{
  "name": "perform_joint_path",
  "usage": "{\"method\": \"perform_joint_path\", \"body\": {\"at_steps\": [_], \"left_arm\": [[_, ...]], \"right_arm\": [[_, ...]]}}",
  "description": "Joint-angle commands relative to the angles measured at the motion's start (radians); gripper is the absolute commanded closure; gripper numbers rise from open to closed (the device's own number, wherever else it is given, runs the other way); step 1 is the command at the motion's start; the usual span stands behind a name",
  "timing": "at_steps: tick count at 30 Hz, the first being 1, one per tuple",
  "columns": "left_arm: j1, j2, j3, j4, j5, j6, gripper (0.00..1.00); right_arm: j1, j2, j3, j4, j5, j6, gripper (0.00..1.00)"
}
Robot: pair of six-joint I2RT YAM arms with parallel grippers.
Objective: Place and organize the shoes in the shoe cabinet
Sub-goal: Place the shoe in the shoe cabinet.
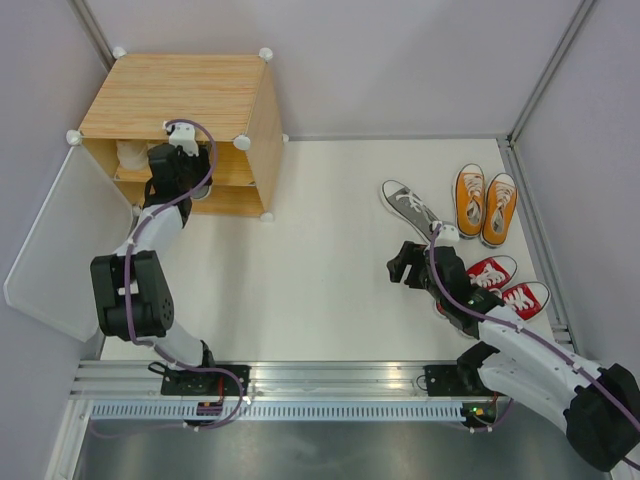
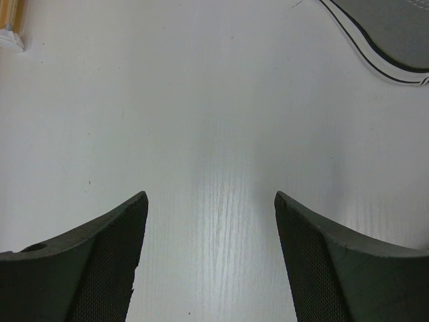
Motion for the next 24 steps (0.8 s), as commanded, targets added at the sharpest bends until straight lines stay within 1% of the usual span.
{"method": "perform_joint_path", "body": {"at_steps": [1, 6, 9, 11, 12, 13, 14, 15, 17, 18, 19, 24], "left_arm": [[0.006, 0.016, 0.081, 0.143, -0.019, 0.046, 0.92], [0.011, 0.044, 0.107, 0.138, -0.017, 0.051, 0.91], [0.012, 0.061, 0.118, 0.134, -0.016, 0.057, 0.89], [0.012, 0.07, 0.121, 0.132, -0.014, 0.06, 0.85], [0.012, 0.075, 0.121, 0.13, -0.02, 0.06, 0.72], [0.012, 0.076, 0.122, 0.13, -0.022, 0.06, 0.62], [0.014, 0.081, 0.124, 0.129, -0.023, 0.06, 0.59], [0.014, 0.087, 0.127, 0.127, -0.02, 0.057, 0.51], [0.014, 0.088, 0.128, 0.126, -0.019, 0.048, 0.42], [0.014, 0.088, 0.128, 0.124, -0.016, 0.046, 0.06], [0.014, 0.085, 0.128, 0.123, -0.016, 0.04, 0.0], [0.014, 0.072, 0.119, 0.118, -0.03, 0.025, 0.0]], "right_arm": [[-0.002, 0.007, 0.007, 0.036, 0.021, -0.014, 0.2], [-0.002, 0.01, 0.008, 0.036, 0.031, -0.017, 0.2], [-0.001, 0.012, 0.008, 0.039, 0.033, -0.019, 0.2], [-0.002, 0.018, 0.01, 0.039, 0.034, -0.019, 0.2], [-0.002, 0.018, 0.012, 0.039, 0.036, -0.02, 0.2], [-0.002, 0.021, 0.012, 0.039, 0.036, -0.022, 0.2], [-0.002, 0.021, 0.012, 0.039, 0.034, -0.02, 0.2], [-0.001, 0.019, 0.012, 0.039, 0.034, -0.02, 0.2], [-0.001, 0.018, 0.013, 0.039, 0.036, -0.022, 0.2], [-0.001, 0.018, 0.012, 0.039, 0.036, -0.022, 0.2], [-0.002, 0.016, 0.012, 0.039, 0.034, -0.022, 0.2], [-0.002, 0.013, 0.008, 0.04, 0.031, -0.022, 0.2]]}}
